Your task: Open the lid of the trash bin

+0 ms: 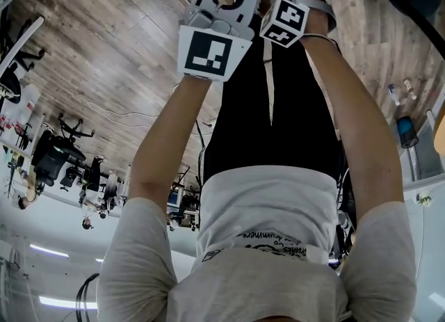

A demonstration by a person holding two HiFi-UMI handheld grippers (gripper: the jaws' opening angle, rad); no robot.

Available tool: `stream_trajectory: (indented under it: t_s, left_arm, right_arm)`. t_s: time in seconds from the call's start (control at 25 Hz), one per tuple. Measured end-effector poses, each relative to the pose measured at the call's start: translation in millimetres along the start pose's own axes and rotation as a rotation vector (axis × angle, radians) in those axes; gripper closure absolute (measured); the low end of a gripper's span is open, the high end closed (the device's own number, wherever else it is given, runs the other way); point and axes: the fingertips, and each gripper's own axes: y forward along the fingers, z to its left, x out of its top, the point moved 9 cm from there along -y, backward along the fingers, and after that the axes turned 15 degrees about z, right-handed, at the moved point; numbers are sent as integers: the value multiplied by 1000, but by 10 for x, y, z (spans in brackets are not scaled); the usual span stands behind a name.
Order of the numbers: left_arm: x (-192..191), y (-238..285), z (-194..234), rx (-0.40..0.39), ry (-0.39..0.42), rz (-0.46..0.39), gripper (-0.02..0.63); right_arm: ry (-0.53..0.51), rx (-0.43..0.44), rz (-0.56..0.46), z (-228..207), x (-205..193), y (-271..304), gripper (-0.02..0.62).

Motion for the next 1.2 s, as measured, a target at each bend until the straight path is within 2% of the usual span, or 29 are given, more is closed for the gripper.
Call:
stream_trajectory:
  t_s: [0.68, 1.2]
  left_arm:
    - [261, -110, -100, 1, 47, -10, 591]
    - [607, -301, -192, 0, 56, -30, 591]
  right_arm:
    - [127, -32, -77, -273, -214, -443, 477]
    - [222, -57, -139, -495, -482, -981, 499]
